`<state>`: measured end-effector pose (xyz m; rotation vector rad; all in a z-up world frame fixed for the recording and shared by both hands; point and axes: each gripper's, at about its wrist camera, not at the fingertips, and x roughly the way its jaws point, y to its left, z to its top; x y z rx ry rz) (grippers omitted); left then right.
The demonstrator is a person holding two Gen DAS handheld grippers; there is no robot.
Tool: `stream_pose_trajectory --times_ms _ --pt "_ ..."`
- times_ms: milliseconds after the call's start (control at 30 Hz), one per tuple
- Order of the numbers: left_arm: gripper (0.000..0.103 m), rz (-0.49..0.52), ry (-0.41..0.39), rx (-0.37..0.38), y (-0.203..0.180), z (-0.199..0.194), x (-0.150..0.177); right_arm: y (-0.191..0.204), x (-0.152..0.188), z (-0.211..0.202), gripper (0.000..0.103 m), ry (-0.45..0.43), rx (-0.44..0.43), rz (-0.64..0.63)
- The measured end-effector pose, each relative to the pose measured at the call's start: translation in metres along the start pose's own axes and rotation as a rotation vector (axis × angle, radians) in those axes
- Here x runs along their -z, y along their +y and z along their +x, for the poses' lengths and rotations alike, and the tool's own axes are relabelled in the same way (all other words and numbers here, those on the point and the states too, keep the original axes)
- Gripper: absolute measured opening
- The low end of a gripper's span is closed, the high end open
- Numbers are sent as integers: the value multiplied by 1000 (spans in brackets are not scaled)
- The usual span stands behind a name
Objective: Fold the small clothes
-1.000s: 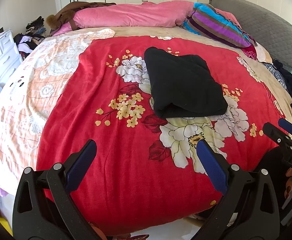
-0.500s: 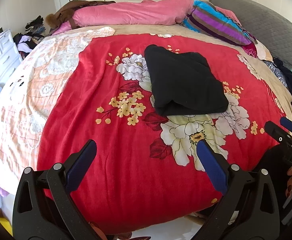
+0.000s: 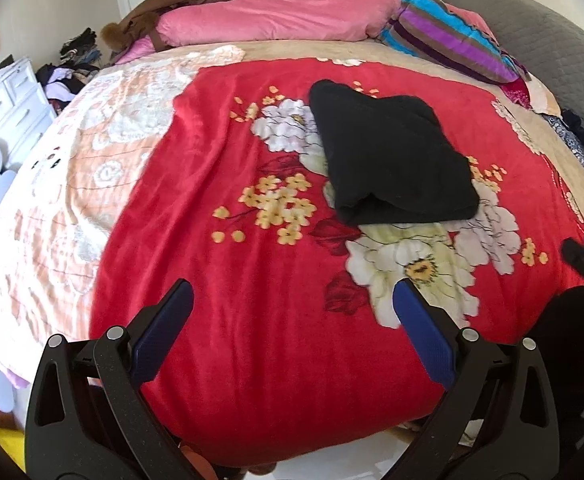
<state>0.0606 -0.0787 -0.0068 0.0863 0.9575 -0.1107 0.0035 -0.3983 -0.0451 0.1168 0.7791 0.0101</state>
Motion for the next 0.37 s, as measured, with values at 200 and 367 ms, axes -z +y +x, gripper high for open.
stream_pose_trajectory --times_ms 200,367 --pt "94 -146 24 -19 69 10 -10 -65 -1 -52 99 -141 174 188" --pt "94 -363 42 -219 206 44 -25 -219 62 -84 99 -131 560 559"
